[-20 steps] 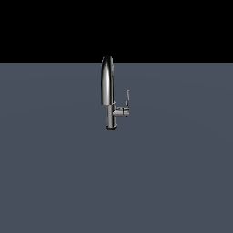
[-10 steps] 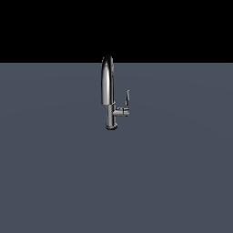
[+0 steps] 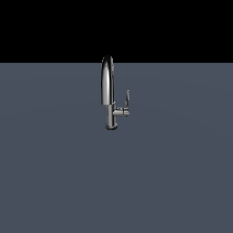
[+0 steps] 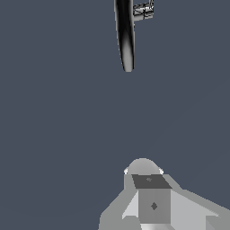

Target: Turn on the faucet by rotating a designated handle.

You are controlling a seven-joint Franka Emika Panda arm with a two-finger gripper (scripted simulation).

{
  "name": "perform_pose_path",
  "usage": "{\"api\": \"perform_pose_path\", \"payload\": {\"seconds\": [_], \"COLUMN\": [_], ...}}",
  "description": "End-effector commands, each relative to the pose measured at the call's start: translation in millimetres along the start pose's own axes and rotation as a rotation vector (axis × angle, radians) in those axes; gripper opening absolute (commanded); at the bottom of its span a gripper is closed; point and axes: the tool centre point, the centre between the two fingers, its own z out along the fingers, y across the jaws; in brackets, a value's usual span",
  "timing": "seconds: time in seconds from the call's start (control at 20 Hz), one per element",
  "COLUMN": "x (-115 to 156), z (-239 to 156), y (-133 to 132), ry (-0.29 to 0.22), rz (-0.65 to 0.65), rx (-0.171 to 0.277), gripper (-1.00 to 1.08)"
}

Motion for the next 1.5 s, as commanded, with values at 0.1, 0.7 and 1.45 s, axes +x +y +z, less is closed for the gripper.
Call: {"api": "perform_pose_path", "payload": {"seconds": [0.1, 0.7, 1.45], "x": [26.5, 101.9, 198.9], "z": [-0.5, 4.1, 28.3], "y": [-4.1, -7.2, 5.3], "ry": [-0.054, -0.208, -0.414], "rz": [0.06, 0.228, 0.45], "rx": [0.063, 0.244, 0.491], "gripper": [-1.0, -1.0, -1.0]}}
